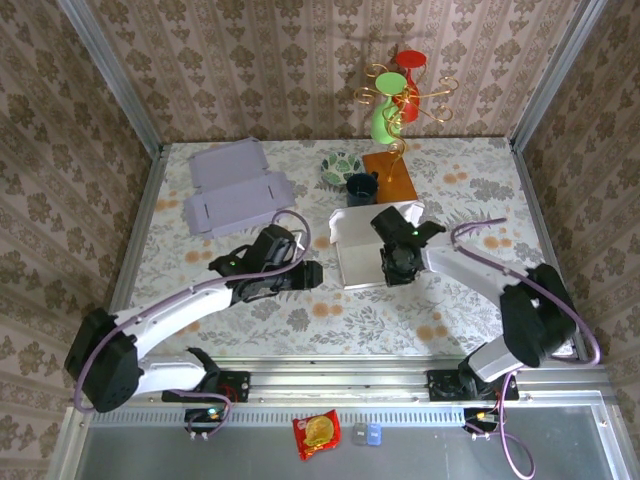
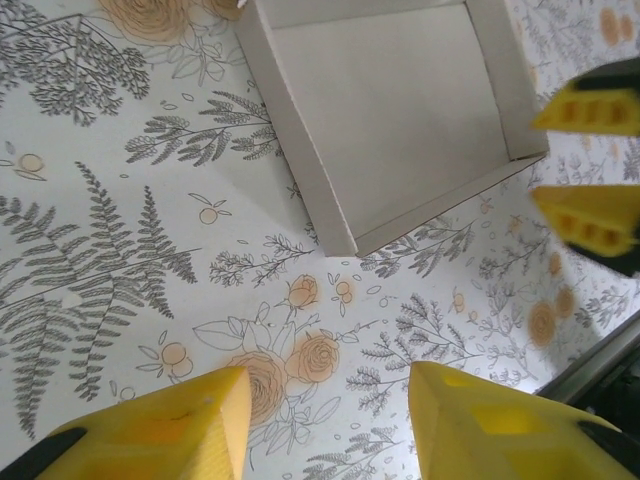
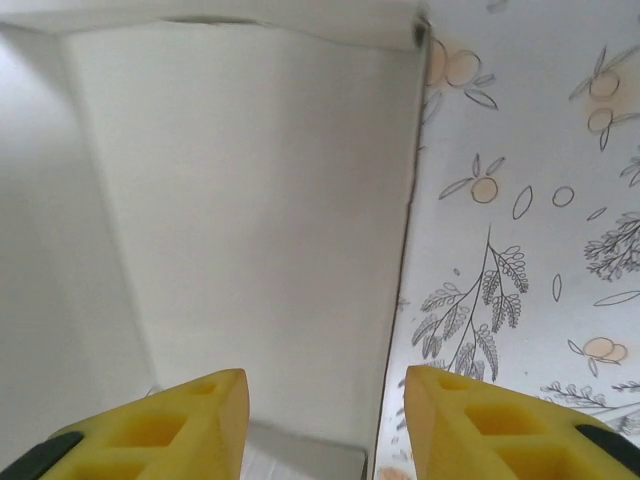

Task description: Fold the paper box

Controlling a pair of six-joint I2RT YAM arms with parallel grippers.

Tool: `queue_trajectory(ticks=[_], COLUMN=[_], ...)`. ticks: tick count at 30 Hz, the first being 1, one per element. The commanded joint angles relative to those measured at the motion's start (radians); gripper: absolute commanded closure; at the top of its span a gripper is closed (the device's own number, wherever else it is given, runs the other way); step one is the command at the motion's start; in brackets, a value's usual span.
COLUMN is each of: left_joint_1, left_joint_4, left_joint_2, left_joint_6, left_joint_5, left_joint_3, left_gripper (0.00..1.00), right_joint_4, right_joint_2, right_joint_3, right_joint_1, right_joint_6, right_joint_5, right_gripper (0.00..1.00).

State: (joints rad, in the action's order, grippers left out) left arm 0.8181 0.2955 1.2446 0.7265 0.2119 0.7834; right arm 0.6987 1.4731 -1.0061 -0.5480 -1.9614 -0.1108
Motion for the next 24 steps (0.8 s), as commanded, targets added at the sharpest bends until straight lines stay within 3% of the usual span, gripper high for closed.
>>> queue_trajectory(ticks=[1, 7, 11, 17, 24], left_joint_1=[0.029, 0.078, 0.106, 0.133, 0.163], left_joint_4=[-0.055, -0.068, -0.034, 0.080, 0.188], left_joint_2=[0.053, 0.211, 0.328, 0.493, 0.610], left_joint_6=[0.034, 0.065, 0.071, 0.088, 0.094], left_joint_5=[-0.041, -0.141, -0.221, -0.314, -0.372], left_joint_3=[0.019, 0.108, 0.202, 0.368, 0.482], left_gripper=[0.53, 0.53, 0.53, 0.53, 0.58], right_joint_4=[0.090, -0.003, 0.061, 0.104, 0.103], right_joint_2=[-0.129, -0.333, -0.435, -0.507, -0.514], right_joint_3=[-0.010, 0.050, 0.070, 0.085, 0.054], right_joint_1=[0.032, 0.188, 0.304, 0.398, 0.424], right_joint_6=[0.226, 0.861, 1.098, 1.186, 1.231], right_joint_5=[-0.119, -0.042, 0.051, 0.138, 0.200], right_gripper=[0.51, 0.52, 0.50, 0.49, 0.49])
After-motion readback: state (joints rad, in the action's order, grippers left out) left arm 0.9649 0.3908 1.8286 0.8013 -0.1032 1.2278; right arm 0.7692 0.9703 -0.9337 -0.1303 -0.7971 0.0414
